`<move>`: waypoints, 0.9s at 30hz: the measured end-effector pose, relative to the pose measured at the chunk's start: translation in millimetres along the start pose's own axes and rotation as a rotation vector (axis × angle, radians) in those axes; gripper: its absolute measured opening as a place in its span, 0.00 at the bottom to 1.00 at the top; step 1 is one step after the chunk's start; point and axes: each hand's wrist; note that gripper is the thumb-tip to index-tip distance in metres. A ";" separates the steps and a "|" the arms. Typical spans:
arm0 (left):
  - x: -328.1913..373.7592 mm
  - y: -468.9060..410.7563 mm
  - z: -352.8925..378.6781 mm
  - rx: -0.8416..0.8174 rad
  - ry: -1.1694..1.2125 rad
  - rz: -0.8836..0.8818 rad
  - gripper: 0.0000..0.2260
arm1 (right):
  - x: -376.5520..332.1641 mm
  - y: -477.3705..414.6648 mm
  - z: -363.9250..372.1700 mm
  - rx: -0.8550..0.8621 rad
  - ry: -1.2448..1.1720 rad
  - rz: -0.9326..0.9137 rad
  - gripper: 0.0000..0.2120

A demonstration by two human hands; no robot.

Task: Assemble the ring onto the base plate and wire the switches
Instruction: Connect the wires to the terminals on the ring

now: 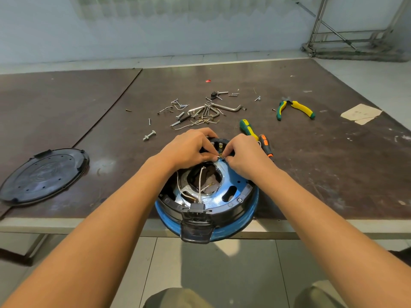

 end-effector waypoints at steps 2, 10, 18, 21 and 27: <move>1.3 -0.3 -0.2 0.018 0.022 0.009 0.06 | 1.4 -0.2 0.4 0.021 -0.009 -0.006 0.11; 0.1 -1.1 0.1 0.125 0.242 -0.070 0.31 | 15.0 -4.9 10.1 0.199 -0.092 -0.125 0.18; -3.8 -3.3 1.5 0.081 0.144 -0.088 0.37 | 13.8 -21.5 7.0 0.077 0.154 -0.158 0.33; -3.9 -3.7 2.8 0.099 0.152 -0.095 0.37 | 11.4 -22.8 5.7 0.064 0.175 -0.166 0.27; -5.3 -5.2 3.8 0.094 0.080 -0.087 0.31 | 10.4 -24.6 4.8 0.080 0.267 -0.185 0.25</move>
Point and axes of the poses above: each hand's wrist, its own y-axis away from the middle knuckle, its own z-axis out of the palm, x = y × z, and after that the axes turned 7 degrees about -x, right-handed
